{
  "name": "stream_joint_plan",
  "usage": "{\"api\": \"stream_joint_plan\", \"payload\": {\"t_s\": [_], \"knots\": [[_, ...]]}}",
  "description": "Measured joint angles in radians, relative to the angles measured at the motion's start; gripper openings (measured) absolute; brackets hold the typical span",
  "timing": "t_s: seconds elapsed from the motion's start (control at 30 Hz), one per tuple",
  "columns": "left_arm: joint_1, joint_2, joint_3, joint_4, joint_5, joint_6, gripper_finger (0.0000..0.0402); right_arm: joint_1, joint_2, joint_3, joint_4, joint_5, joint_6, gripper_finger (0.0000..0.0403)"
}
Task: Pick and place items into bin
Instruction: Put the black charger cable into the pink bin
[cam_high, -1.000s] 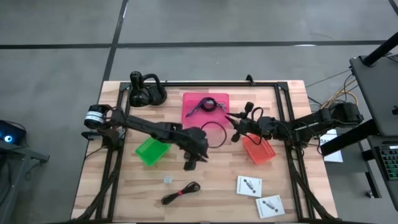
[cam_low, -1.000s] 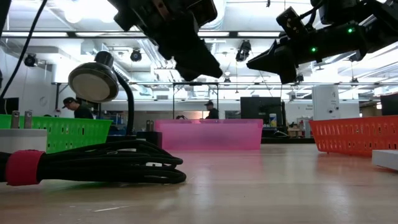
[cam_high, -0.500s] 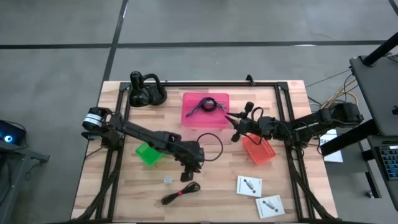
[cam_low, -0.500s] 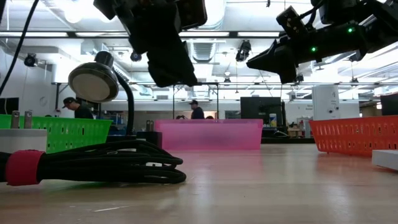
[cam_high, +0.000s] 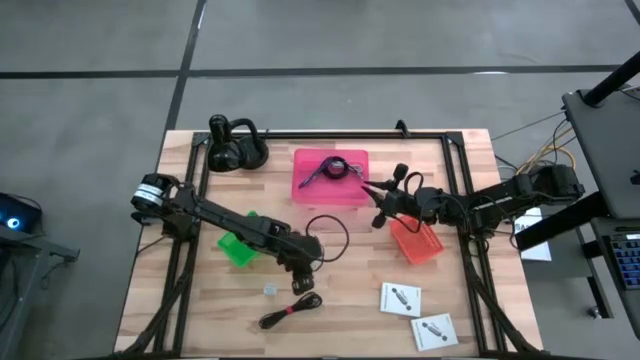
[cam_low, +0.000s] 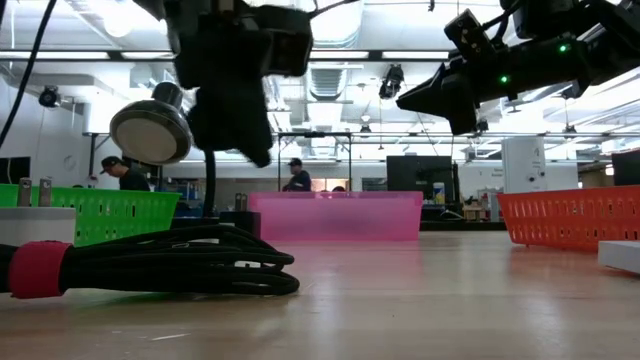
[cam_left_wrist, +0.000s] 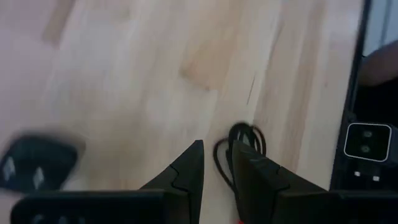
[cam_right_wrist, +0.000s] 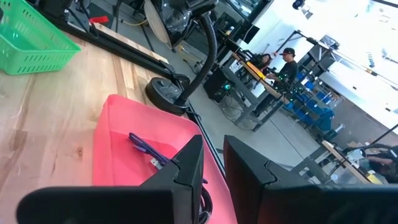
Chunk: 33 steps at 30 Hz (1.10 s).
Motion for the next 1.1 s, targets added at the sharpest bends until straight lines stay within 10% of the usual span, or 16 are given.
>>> {"api": "stream_joint_plan", "payload": {"t_s": [0.63, 1.1], "knots": [[-0.158, -0.001, 0.072, -0.112, -0.182, -0.306, 0.0068, 0.000, 0.000, 0.000, 0.012, -0.002, 0.000, 0.0052], [-0.205, 0.023, 0.069, -0.279, -0.131, -0.489, 0.0068, 0.000, 0.000, 0.000, 0.022, -0.003, -0.005, 0.0052]]}}
